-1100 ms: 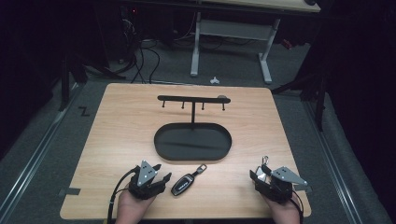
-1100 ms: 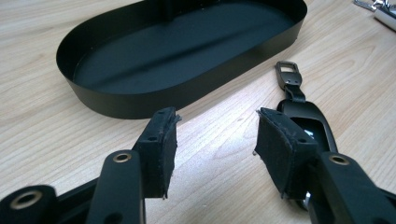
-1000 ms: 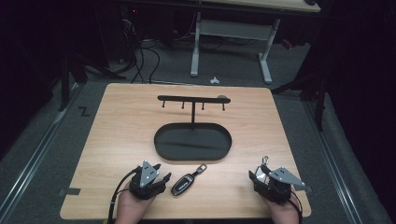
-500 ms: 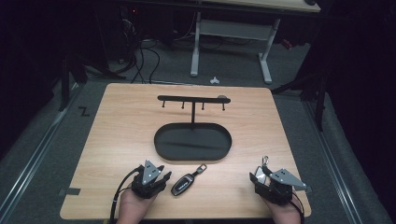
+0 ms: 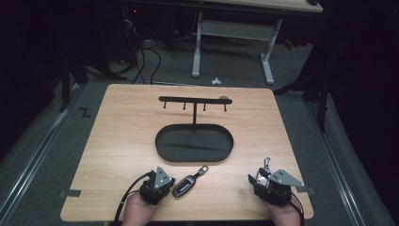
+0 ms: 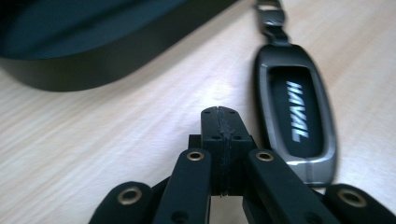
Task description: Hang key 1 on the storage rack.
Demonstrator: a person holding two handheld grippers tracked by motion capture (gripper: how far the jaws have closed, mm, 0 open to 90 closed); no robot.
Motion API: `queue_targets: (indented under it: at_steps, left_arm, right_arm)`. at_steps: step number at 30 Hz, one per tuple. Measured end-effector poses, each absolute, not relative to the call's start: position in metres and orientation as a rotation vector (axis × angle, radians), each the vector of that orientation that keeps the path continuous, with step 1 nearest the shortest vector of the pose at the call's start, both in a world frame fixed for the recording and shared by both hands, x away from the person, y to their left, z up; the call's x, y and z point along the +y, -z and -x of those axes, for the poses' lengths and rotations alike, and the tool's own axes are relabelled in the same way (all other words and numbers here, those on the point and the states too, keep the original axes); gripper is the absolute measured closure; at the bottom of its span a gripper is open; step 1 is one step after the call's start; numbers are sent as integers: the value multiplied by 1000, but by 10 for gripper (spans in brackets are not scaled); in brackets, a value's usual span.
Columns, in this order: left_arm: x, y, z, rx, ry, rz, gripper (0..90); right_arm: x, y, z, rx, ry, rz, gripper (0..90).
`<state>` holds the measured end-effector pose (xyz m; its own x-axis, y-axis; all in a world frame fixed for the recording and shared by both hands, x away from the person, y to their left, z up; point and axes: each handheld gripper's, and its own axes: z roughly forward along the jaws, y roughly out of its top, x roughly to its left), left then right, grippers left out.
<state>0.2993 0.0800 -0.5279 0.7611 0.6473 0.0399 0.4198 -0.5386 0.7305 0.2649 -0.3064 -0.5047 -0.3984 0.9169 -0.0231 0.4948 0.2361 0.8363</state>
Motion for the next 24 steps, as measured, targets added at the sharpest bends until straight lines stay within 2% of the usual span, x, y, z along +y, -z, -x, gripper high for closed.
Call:
queue_targets:
  at_steps: [24]
  left_arm:
    - [16,524,-278,517,-295,-2269,896]
  right_arm:
    - [-321,509,-250,1980,-1037,-1341,493]
